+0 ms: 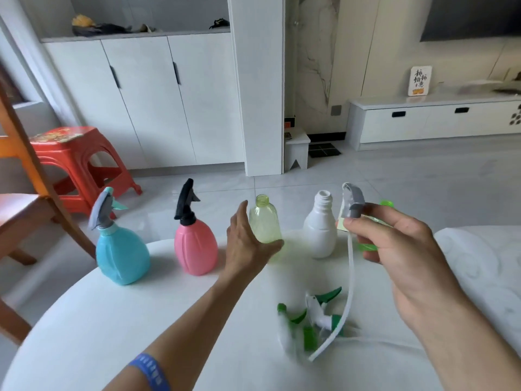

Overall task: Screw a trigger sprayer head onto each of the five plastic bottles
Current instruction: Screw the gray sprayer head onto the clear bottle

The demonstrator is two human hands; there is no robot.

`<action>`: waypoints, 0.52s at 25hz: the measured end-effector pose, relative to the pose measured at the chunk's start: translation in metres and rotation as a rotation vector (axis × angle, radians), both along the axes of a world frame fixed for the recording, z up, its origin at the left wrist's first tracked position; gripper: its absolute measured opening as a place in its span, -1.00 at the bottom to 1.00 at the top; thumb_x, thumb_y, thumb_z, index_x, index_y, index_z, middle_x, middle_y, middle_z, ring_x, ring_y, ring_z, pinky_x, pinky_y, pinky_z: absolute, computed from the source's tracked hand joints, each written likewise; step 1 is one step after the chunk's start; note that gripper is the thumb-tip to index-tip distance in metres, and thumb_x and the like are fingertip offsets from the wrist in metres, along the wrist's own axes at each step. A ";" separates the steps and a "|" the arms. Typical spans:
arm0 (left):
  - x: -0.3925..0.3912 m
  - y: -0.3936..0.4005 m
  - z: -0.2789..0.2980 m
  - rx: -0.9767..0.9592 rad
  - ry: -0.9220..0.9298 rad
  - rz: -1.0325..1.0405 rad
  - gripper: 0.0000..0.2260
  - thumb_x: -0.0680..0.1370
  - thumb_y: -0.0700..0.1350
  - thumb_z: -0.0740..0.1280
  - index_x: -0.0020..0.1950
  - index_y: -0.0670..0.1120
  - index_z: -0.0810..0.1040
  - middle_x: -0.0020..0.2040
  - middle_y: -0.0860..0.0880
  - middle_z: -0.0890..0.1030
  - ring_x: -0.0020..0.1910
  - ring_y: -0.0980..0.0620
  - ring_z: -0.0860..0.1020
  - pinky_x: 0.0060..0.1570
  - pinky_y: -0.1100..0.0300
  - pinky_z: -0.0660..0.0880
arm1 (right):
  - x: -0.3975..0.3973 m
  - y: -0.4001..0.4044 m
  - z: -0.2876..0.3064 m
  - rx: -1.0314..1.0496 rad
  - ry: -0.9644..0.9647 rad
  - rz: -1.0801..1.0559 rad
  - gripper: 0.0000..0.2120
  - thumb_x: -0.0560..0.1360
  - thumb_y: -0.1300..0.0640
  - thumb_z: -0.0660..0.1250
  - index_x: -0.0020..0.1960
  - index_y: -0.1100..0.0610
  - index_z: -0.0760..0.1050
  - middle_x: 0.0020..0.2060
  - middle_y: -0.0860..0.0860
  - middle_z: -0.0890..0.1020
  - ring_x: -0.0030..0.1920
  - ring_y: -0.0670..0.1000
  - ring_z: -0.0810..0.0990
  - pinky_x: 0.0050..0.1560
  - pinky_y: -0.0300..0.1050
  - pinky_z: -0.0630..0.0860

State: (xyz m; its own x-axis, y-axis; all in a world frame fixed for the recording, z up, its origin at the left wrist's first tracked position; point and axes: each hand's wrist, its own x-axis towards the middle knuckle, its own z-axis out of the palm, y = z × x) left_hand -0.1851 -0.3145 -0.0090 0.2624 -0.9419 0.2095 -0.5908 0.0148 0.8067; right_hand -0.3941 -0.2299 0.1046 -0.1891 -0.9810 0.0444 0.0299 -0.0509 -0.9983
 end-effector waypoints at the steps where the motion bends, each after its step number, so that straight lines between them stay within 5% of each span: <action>1: -0.002 -0.014 -0.005 0.020 0.069 0.025 0.00 0.27 0.01 0.61 0.57 0.03 0.11 0.46 -0.07 0.34 0.38 -0.09 0.33 0.22 0.14 0.33 | -0.003 -0.002 0.001 -0.008 0.013 0.008 -0.83 0.37 0.14 0.49 -0.04 0.02 0.70 -0.30 -0.21 0.69 -0.26 -0.26 0.59 -0.04 -0.16 0.40; 5: -0.001 -0.025 -0.015 0.081 0.229 0.029 -0.30 0.28 0.05 0.59 0.35 0.02 0.39 0.23 0.02 0.52 0.21 -0.03 0.49 -0.07 0.23 0.42 | -0.003 -0.004 0.001 -0.055 0.047 0.031 -0.60 0.30 0.07 0.47 0.14 -0.02 0.63 -0.18 -0.19 0.75 -0.17 -0.27 0.62 -0.03 -0.14 0.40; 9: 0.010 0.028 0.013 -0.004 -0.025 -0.091 -0.34 0.22 0.16 0.50 0.27 0.03 0.43 0.09 0.04 0.54 0.08 0.01 0.51 -0.07 0.19 0.38 | 0.009 0.000 0.004 -0.120 0.001 -0.036 -0.55 0.37 0.14 0.49 0.24 -0.05 0.54 -0.20 -0.20 0.75 -0.23 -0.27 0.60 0.02 -0.14 0.42; 13: 0.044 0.103 0.044 -0.061 -0.312 -0.100 -0.30 0.16 0.24 0.42 0.28 0.17 0.38 0.05 0.09 0.47 0.03 0.00 0.39 -0.09 0.16 0.33 | 0.018 0.011 0.004 -0.218 -0.251 0.097 -0.57 0.49 0.29 0.40 0.32 0.06 0.50 -0.09 -0.12 0.75 -0.13 -0.19 0.64 -0.06 -0.23 0.44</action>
